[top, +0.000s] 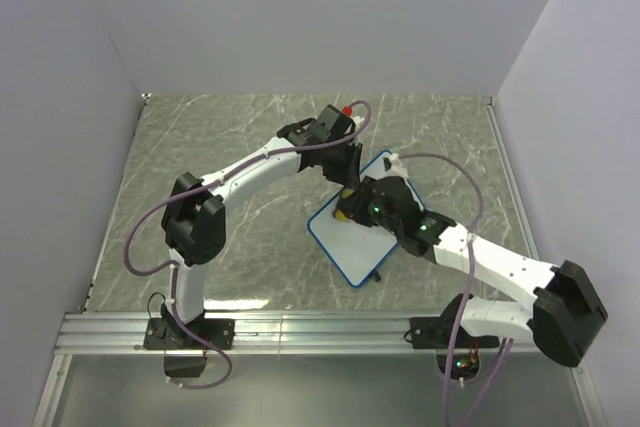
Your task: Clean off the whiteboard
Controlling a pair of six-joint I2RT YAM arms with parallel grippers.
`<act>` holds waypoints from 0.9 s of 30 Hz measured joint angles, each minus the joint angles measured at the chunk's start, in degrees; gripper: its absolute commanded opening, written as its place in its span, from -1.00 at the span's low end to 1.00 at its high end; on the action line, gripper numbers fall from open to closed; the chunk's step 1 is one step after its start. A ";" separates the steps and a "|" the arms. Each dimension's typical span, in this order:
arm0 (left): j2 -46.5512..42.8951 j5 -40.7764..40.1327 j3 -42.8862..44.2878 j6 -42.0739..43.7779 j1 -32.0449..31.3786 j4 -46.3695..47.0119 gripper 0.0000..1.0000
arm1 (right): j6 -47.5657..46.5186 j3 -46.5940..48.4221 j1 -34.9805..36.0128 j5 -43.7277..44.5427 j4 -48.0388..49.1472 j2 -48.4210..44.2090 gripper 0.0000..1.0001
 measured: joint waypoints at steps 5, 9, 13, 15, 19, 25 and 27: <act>-0.20 -0.17 -0.31 0.00 -0.04 0.20 -0.99 | 2.01 -10.40 -3.65 1.49 -0.57 -6.80 -1.00; -0.20 -0.44 -0.31 0.09 -0.02 0.11 -0.99 | 3.54 -12.87 -4.04 2.32 0.59 -7.39 -1.00; -0.20 -1.29 -0.28 0.22 0.00 -0.28 -0.99 | 4.87 -13.16 -4.07 2.71 1.53 -6.64 -1.00; -0.20 -1.55 -0.28 0.22 0.07 -0.46 -0.99 | 5.60 -12.70 -4.07 3.08 1.03 -6.08 -1.00; -0.20 -1.73 -0.17 0.20 0.09 -0.70 -0.99 | 7.39 -12.04 -3.76 3.56 -0.74 -5.68 -1.00; -0.20 -1.79 -0.17 0.02 0.11 -0.85 -0.99 | 9.14 -12.28 -2.73 4.81 -2.38 -5.79 -1.00; -0.20 -1.79 -0.17 0.00 0.11 -0.87 -0.99 | 9.18 -12.63 -2.49 4.85 -3.08 -6.14 -1.00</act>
